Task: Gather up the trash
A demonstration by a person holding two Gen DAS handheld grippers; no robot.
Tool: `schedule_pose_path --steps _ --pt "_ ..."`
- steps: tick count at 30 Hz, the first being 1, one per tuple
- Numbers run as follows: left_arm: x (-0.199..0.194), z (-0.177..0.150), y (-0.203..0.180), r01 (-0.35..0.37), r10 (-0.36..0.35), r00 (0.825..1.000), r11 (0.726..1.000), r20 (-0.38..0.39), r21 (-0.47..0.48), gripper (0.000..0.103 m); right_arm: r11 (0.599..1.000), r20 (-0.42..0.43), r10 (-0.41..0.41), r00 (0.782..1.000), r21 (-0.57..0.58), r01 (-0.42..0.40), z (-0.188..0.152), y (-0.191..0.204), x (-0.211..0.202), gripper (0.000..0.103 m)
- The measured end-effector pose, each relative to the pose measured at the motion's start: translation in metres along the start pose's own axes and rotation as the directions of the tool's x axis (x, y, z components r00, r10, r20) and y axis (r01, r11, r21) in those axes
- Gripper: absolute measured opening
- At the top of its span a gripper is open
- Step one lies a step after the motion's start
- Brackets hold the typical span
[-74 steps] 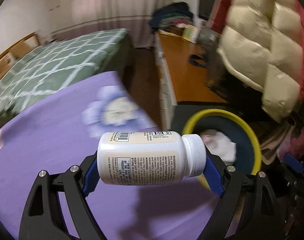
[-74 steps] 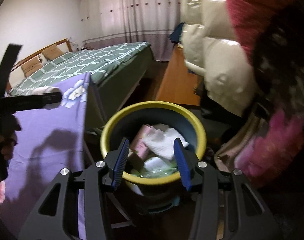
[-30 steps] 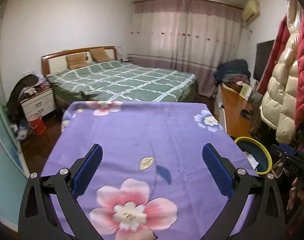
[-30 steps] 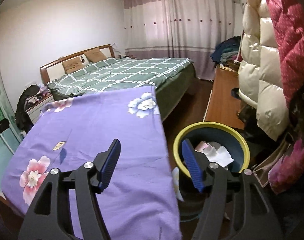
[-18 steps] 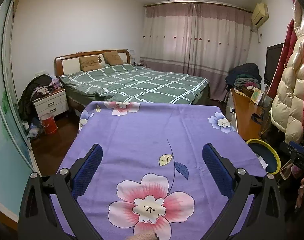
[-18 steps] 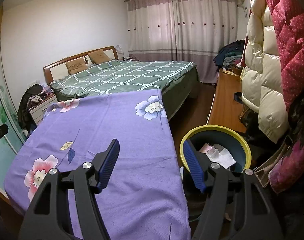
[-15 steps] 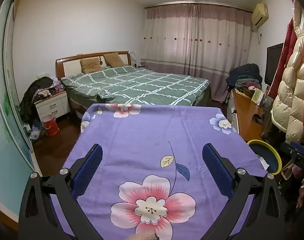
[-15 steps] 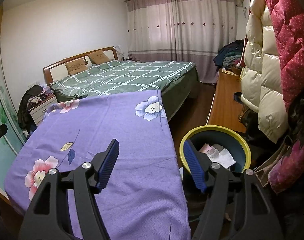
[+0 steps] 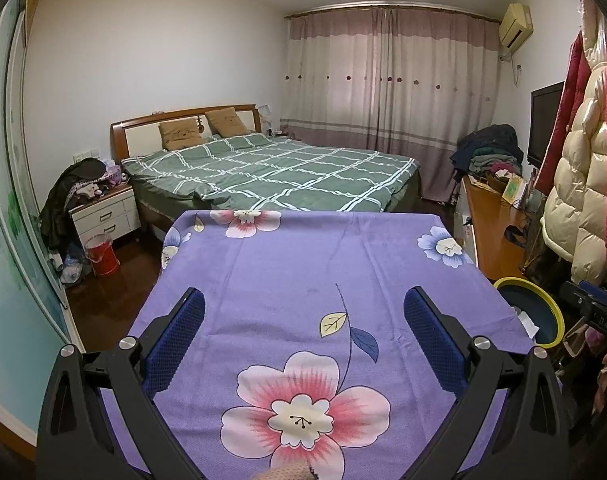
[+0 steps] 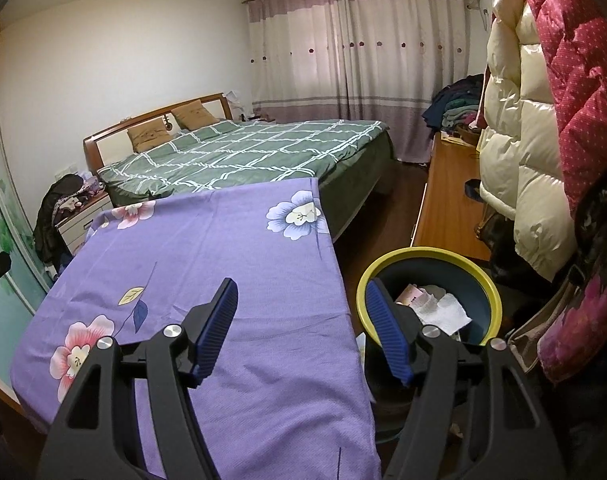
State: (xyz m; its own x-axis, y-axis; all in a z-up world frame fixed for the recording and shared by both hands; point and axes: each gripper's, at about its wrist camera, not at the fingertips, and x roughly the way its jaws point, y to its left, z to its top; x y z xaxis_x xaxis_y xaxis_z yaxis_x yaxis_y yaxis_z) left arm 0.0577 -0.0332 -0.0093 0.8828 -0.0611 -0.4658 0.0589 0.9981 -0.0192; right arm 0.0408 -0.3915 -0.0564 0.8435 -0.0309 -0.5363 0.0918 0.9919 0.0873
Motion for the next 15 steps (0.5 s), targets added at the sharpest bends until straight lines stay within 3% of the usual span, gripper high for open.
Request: schedule_pose_path --steps 15 --pt "0.0043 -0.0013 0.0017 -0.016 0.016 1.0 1.0 0.003 0.006 0.098 1.0 -0.001 0.0 1.0 0.001 0.0 0.0007 -0.0003 -0.0001 0.064"
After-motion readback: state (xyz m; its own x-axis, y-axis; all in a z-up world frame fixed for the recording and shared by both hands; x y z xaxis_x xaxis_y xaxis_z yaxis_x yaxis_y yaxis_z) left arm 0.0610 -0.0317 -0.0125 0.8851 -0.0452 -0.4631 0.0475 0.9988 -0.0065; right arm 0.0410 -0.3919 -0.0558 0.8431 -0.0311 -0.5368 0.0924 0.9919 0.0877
